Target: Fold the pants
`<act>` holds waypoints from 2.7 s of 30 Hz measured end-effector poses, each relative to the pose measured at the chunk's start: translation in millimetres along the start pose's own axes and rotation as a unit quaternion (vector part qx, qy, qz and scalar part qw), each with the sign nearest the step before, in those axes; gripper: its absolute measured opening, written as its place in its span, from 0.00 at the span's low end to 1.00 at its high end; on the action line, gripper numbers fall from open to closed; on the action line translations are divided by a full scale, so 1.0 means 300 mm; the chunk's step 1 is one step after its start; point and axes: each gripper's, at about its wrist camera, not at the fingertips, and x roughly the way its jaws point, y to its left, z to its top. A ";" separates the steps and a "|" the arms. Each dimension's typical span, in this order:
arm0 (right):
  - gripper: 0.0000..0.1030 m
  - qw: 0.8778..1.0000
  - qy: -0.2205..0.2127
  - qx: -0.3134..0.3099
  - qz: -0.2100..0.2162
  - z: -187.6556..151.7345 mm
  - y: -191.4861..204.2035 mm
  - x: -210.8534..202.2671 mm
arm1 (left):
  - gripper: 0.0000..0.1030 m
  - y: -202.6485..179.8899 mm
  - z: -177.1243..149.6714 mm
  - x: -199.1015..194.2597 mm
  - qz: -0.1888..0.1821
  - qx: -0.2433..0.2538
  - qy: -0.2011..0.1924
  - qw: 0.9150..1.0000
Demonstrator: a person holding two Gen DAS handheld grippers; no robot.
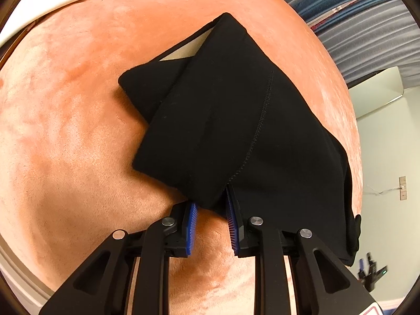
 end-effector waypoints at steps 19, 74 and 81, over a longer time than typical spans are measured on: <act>0.09 0.992 0.058 0.048 -0.105 -0.160 -0.146 0.094 | 0.21 -0.048 0.018 0.011 0.041 0.040 -0.014 0.998; 0.53 0.999 0.013 -0.029 -0.044 -0.535 0.443 -0.047 | 0.43 -0.224 -0.021 -0.358 0.099 0.155 -0.212 0.960; 0.54 0.992 -0.037 0.017 -0.122 -0.349 0.132 -0.122 | 0.43 -0.398 -0.146 -0.168 0.108 0.220 -0.186 0.952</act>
